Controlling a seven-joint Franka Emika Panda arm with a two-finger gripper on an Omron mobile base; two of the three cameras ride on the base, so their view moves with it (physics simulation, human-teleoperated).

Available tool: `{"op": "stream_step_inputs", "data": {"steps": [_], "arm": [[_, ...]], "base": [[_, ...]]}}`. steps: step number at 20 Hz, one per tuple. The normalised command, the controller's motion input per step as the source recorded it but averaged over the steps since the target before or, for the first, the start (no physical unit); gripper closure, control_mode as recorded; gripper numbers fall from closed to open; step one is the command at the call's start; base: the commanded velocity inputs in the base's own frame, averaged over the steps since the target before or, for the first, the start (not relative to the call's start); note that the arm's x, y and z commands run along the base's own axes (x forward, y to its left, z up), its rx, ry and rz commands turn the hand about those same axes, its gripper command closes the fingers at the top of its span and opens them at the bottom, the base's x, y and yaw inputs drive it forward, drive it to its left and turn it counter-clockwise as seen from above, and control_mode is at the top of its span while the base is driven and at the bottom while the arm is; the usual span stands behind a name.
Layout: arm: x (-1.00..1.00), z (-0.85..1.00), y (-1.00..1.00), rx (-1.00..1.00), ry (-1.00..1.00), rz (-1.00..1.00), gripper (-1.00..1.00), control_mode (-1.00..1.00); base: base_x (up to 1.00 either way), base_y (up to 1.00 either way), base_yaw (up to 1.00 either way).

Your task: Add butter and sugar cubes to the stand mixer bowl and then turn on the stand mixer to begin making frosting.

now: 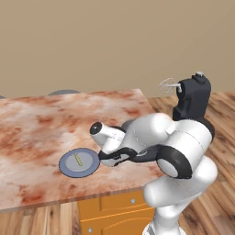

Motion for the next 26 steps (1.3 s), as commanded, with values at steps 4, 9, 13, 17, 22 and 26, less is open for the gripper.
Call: {"op": "stream_step_inputs", "data": {"steps": [4,9,13,17,22,26], "arm": [[0.31,-0.23,0.00,-0.04,0.12,-0.01,-1.00,-1.00],[0.33,-0.27,0.03,-0.09,0.13,-0.02,-1.00,-1.00],[0.32,-0.32,0.01,-0.10,0.12,-0.02,-1.00,-1.00],[0.29,-0.34,0.05,-0.11,0.08,-0.01,-1.00,-1.00],[-0.04,-0.70,-0.03,-0.15,0.01,0.00,-1.00,-1.00],[-0.22,-0.81,-0.13,-0.11,0.00,0.00,1.00,-1.00]], "base": [[0.00,0.00,0.00],[0.00,0.00,0.00],[0.00,0.00,0.00],[0.00,0.00,0.00],[0.00,0.00,0.00],[0.00,0.00,0.00]]}}
